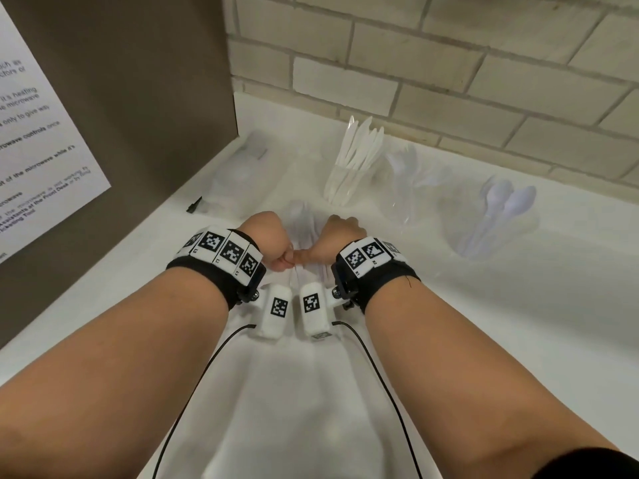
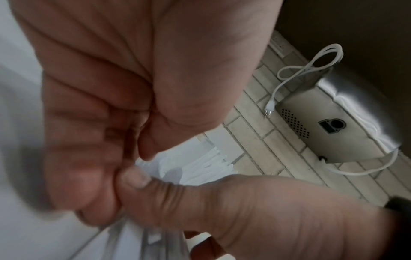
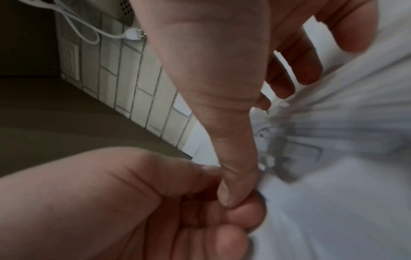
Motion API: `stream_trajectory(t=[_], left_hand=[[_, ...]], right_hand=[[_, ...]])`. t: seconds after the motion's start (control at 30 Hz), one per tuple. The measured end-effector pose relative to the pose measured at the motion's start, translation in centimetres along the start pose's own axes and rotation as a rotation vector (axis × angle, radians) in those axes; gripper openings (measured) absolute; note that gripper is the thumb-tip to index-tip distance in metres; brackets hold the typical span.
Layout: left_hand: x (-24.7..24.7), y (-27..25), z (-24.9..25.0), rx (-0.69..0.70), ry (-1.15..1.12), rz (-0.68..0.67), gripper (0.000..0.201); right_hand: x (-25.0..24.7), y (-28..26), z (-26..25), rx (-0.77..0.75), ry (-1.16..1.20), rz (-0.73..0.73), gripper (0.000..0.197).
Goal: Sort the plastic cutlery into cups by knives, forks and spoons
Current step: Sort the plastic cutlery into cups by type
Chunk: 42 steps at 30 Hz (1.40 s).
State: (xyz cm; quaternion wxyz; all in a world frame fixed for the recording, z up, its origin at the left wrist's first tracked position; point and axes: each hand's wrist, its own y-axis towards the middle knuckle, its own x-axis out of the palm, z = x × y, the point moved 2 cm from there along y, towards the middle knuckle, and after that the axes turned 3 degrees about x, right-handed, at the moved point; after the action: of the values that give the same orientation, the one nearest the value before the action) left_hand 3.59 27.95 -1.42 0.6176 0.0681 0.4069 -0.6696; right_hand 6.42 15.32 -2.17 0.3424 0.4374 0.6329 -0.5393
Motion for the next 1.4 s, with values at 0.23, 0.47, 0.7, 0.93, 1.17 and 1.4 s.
stream_trajectory(t=[0.23, 0.47, 0.7, 0.93, 1.17, 1.4], left_hand=[[0.1, -0.1, 0.4, 0.091, 0.229, -0.070, 0.031], [-1.5, 0.8, -0.1, 0.067, 0.268, 0.149, 0.065], [-1.0, 0.3, -0.4, 0.171, 0.400, 0.036, 0.054], [-0.6, 0.1, -2.2, 0.221, 0.120, -0.049, 0.049], [-1.0, -1.6, -3.0, 0.261, -0.343, -0.059, 0.044], [-1.5, -4.6, -3.5, 0.222, -1.076, 0.075, 0.023]], right_hand=[[-0.2, 0.7, -2.0, 0.016, -0.083, -0.058, 0.075], [0.1, 0.8, -1.2, -0.086, -0.184, -0.042, 0.057], [-0.6, -0.5, -0.8, -0.191, -0.265, -0.089, 0.035], [0.0, -1.3, -1.1, -0.248, -0.372, -0.044, 0.031], [-0.5, -1.7, 0.4, -0.245, -0.195, 0.030, 0.004], [-3.9, -3.1, 2.2, -0.238, 0.911, -0.015, 0.008]])
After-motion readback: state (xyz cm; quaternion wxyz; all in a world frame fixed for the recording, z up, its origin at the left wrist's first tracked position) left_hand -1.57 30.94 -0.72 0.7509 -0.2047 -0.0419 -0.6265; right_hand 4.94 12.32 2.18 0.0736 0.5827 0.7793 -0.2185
